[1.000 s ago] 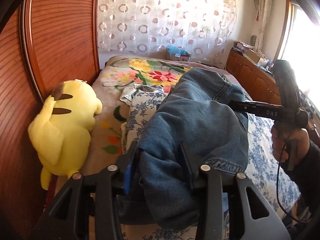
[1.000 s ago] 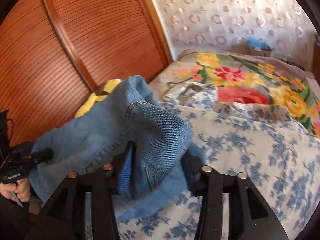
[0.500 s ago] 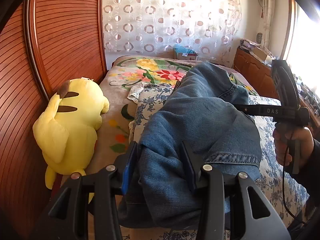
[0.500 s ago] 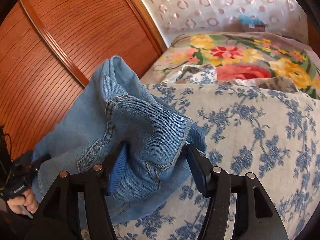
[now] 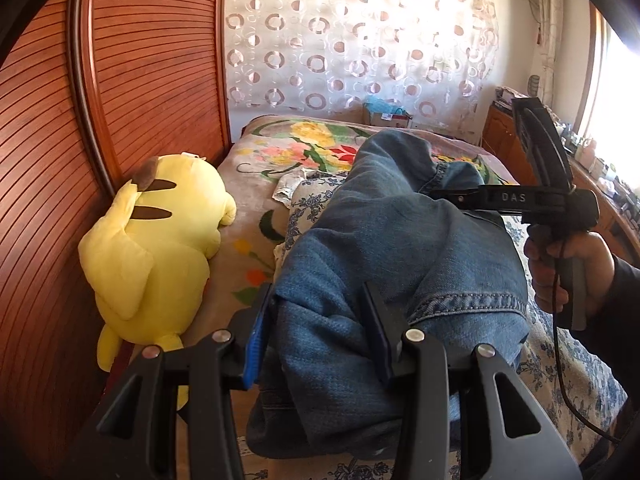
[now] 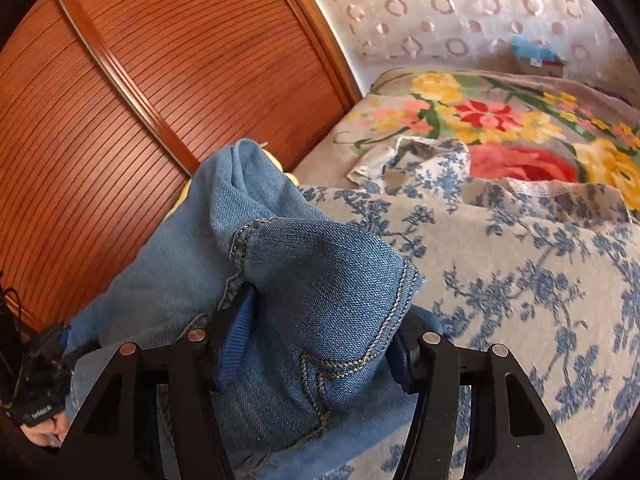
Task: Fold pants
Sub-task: 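Carry the jeans with both tools toward the folded jeans by the yellow toy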
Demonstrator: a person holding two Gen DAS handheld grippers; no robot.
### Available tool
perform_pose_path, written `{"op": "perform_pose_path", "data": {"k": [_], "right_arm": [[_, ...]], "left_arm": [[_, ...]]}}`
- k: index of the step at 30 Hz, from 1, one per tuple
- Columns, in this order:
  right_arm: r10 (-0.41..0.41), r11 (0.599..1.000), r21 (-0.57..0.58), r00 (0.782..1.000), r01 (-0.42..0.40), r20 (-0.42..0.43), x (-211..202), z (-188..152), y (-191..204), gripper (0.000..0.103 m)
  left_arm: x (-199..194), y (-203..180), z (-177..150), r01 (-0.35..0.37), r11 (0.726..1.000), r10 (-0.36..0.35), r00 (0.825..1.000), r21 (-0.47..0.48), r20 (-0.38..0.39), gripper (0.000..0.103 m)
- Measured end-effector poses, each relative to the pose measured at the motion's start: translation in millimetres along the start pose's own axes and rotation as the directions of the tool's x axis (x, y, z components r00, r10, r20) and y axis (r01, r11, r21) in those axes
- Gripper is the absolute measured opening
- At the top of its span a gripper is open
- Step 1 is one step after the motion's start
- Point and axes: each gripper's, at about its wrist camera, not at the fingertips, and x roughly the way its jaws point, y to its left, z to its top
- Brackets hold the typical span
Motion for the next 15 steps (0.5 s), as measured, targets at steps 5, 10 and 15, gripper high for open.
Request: {"op": "perform_pose_path", "data": {"k": [5,10,15], "right_arm": [[0.011,0.999,-0.035,1.000,-0.011,0.001,11,10,10,0.059],[0.012,0.997,-0.071,1.000,-0.011,0.022,6,6,9,0.059],[0.017,0.999,-0.046,1.000,-0.016,0.014,1,8,7,0.060]], "left_arm": [[1,5,-3,-0.006,1.000,0.006,1.000,-0.016,0.001,0.043],[0,2,-3,-0.003,1.000,0.003,1.000,-0.007,0.003,0.043],[-2,6,-3,0.010,1.000,-0.009,1.000,-0.027,0.015,0.043]]}}
